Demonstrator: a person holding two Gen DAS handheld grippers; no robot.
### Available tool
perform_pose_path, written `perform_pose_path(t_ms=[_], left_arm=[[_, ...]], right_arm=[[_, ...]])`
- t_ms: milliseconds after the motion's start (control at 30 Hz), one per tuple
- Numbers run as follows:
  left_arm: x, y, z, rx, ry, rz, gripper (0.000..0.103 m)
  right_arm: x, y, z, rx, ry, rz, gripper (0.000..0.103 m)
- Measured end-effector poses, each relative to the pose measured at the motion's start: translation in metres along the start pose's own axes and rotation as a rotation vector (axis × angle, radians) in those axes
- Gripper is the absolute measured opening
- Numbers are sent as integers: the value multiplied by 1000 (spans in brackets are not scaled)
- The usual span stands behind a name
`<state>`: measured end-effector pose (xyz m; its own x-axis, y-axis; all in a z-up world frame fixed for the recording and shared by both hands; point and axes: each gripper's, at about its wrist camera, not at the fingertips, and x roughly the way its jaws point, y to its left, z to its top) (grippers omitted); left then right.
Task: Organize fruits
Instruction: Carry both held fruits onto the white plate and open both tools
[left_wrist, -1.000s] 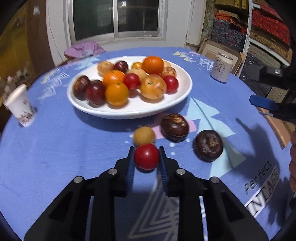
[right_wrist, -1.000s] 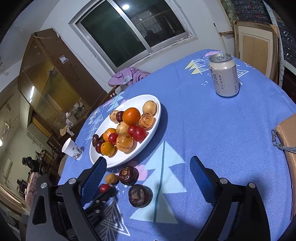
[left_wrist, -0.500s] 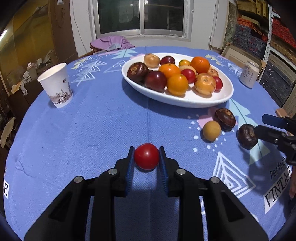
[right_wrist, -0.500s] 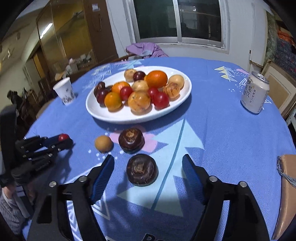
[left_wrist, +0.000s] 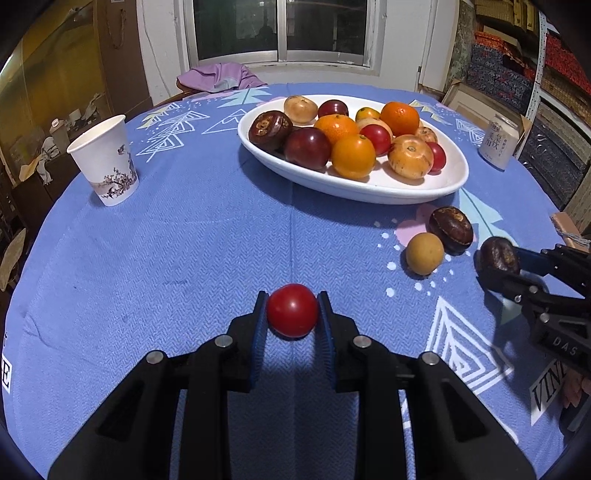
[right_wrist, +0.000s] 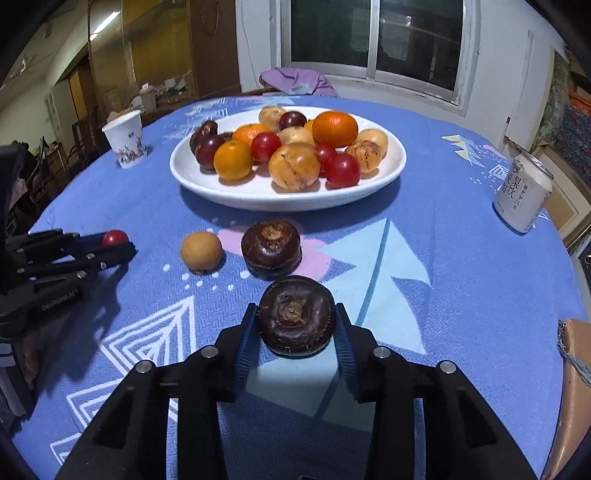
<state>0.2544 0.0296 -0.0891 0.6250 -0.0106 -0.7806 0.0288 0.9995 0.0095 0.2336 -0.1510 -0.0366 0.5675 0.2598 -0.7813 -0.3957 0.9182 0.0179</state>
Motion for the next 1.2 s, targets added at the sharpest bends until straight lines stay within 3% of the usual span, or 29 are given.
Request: perform_pose_path(t_ms=[133, 300, 433, 700, 933, 1200], left_arm=[[-2, 0, 0, -7, -7, -17, 26], [-7, -4, 1, 9, -36, -28, 25], [-22, -2, 10, -7, -90, -18, 25], [-49, 0, 102, -32, -214, 6, 25], [6, 9, 158, -119, -185, 10, 25], [62, 7, 164, -92, -115, -22, 25]], right_arm=[[-10, -3, 4, 15, -41, 21, 42], [-4, 0, 4, 9, -17, 32, 41], [-28, -10, 13, 61, -101, 53, 41], [-56, -35, 80, 145, -231, 41, 41], [-6, -18, 125, 121, -179, 93, 41], [35, -5, 129, 68, -126, 74, 41]])
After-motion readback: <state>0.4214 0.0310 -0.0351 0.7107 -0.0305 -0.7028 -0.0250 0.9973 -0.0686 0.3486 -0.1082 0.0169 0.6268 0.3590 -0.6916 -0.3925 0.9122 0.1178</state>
